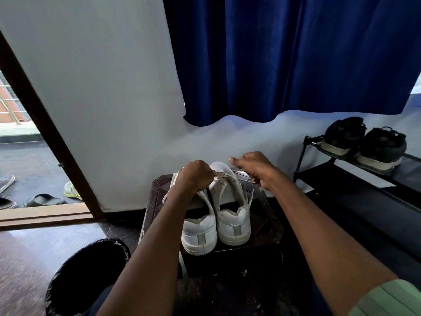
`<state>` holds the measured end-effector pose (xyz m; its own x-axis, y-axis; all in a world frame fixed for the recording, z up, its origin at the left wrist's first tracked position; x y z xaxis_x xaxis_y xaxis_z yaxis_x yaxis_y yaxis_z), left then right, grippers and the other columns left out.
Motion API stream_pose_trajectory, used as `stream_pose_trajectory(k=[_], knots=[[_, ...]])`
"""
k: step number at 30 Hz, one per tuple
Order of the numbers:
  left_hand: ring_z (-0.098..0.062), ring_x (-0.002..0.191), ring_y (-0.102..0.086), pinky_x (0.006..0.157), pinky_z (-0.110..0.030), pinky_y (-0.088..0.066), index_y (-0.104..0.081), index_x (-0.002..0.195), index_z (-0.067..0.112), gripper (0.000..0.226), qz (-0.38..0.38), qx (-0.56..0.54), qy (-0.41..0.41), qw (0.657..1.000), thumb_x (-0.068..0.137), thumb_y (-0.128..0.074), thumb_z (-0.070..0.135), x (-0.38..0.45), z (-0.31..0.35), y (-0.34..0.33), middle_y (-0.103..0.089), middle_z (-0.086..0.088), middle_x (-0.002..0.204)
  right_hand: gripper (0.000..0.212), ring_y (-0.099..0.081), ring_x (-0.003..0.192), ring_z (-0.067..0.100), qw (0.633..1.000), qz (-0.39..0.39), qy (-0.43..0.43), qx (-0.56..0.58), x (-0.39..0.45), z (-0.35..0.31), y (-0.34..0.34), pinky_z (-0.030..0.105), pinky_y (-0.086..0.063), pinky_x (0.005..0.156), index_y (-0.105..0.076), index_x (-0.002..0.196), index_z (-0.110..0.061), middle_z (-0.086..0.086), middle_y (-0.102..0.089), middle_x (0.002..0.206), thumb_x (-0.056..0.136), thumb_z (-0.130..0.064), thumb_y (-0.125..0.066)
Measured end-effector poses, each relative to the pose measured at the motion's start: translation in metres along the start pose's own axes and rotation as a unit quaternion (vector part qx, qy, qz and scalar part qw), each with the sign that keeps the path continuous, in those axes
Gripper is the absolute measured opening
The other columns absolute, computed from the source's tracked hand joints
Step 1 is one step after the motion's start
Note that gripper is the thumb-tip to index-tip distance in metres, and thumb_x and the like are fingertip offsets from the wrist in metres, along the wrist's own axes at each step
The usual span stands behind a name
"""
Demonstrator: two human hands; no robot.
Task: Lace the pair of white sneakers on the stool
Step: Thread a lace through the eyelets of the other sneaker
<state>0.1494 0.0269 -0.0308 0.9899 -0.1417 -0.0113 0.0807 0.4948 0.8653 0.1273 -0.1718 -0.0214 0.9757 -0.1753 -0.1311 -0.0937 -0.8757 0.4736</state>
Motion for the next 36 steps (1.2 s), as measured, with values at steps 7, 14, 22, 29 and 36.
stream_pose_trajectory(k=[7, 14, 22, 29, 36], knots=[[-0.028, 0.085, -0.069, 0.084, -0.037, -0.056, -0.080, 0.084, 0.021, 0.033, 0.070, 0.065, 0.000, 0.995, 0.085, -0.064, 0.050, -0.011, 0.001, 0.015, -0.073, -0.001, 0.082, 0.055, -0.042, 0.051, 0.016, 0.991, -0.034, -0.006, -0.131, -0.002, -0.002, -0.004, 0.027, -0.031, 0.053, -0.051, 0.060, -0.016, -0.001, -0.044, 0.058, 0.086, -0.056, -0.078], [-0.022, 0.061, -0.057, 0.067, -0.031, -0.045, -0.065, 0.050, 0.025, 0.055, 0.031, -0.207, -0.048, 0.977, 0.098, -0.060, 0.051, -0.006, 0.013, 0.017, -0.063, -0.005, 0.062, 0.051, -0.058, 0.075, 0.019, 0.970, 0.000, 0.047, -0.237, 0.002, 0.001, -0.005, 0.030, -0.042, 0.067, -0.067, 0.073, -0.014, -0.002, -0.062, 0.071, 0.086, -0.063, -0.072], [-0.012, 0.053, -0.040, 0.056, -0.027, -0.035, -0.062, 0.069, 0.011, 0.043, 0.058, -0.382, -0.077, 0.919, 0.104, -0.058, 0.035, -0.008, 0.025, 0.022, -0.049, 0.004, 0.057, 0.030, -0.059, 0.069, 0.013, 0.969, -0.151, 0.090, 0.175, -0.020, -0.032, -0.028, 0.033, -0.046, 0.075, -0.078, 0.106, -0.011, 0.000, -0.063, 0.069, 0.099, -0.038, -0.067], [-0.010, 0.054, -0.038, 0.052, -0.020, -0.032, -0.067, 0.082, 0.013, 0.028, 0.051, -0.528, -0.031, 0.847, 0.103, -0.058, 0.029, -0.014, 0.018, 0.032, -0.043, 0.007, 0.056, 0.025, -0.054, 0.061, 0.020, 0.944, 0.054, -0.051, 0.321, -0.002, -0.005, -0.017, 0.028, -0.045, 0.061, -0.066, 0.079, -0.011, 0.002, -0.058, 0.060, 0.098, -0.028, -0.069], [-0.012, 0.056, -0.047, 0.062, -0.027, -0.041, -0.073, 0.071, 0.017, 0.031, 0.050, -0.374, -0.078, 0.923, 0.099, -0.064, 0.027, -0.014, 0.031, 0.022, -0.055, 0.006, 0.056, 0.030, -0.055, 0.062, 0.006, 0.977, -0.032, 0.123, 0.171, -0.012, -0.030, -0.016, 0.019, -0.049, 0.065, -0.077, 0.094, -0.002, 0.004, -0.065, 0.074, 0.099, -0.030, -0.069]])
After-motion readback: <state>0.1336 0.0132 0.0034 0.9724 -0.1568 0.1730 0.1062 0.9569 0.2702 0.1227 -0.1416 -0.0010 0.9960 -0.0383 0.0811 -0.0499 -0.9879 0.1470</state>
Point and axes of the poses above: each hand's wrist, its own x-axis towards the middle knuckle, its own y-axis out of the back of the hand, z = x × y, the point moved 5 cm from there along x, towards the middle knuckle
